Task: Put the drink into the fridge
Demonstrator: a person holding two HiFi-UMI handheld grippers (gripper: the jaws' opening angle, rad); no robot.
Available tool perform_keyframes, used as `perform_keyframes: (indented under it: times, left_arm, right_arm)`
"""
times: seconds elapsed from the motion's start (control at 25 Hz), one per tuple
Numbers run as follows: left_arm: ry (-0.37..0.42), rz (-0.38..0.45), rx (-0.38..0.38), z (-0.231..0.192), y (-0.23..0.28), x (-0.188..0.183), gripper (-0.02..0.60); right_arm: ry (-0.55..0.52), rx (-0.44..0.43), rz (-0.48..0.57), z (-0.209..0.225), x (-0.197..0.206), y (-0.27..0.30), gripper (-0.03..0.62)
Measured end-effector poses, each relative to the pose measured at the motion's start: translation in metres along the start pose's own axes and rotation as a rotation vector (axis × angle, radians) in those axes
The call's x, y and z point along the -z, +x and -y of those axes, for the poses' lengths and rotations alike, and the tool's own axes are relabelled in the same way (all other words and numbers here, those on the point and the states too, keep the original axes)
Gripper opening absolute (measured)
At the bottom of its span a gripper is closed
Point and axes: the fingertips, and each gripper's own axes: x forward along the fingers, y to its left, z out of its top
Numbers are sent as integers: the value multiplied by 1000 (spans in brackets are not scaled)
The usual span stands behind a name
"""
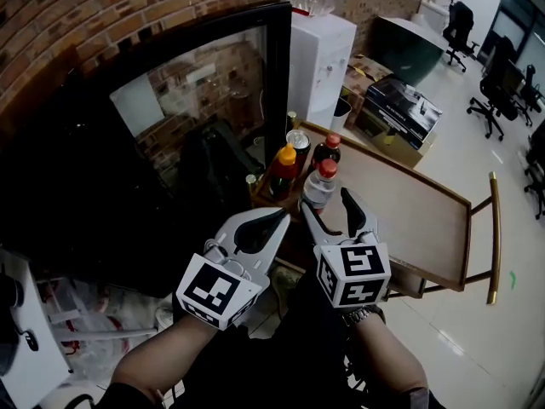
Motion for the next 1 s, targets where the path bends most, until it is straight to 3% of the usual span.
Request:
perform_keyframes:
  times: [0.16,0.48,0.68,1.0]
  left_arm:
    - [29,-17,13,-13,12,12,3]
    - [14,-38,12,-23,26,21,3]
    - [-19,-35,-3,-25,25,16,3]
    - [14,-52,-41,-38,4,22,3]
  right_arm:
    - [10,5,-33,7,8,22,318]
    - [27,21,-93,21,28,48,318]
    - [34,17,-105,22,33,56,318]
    - [36,20,-108,19,31,54,301]
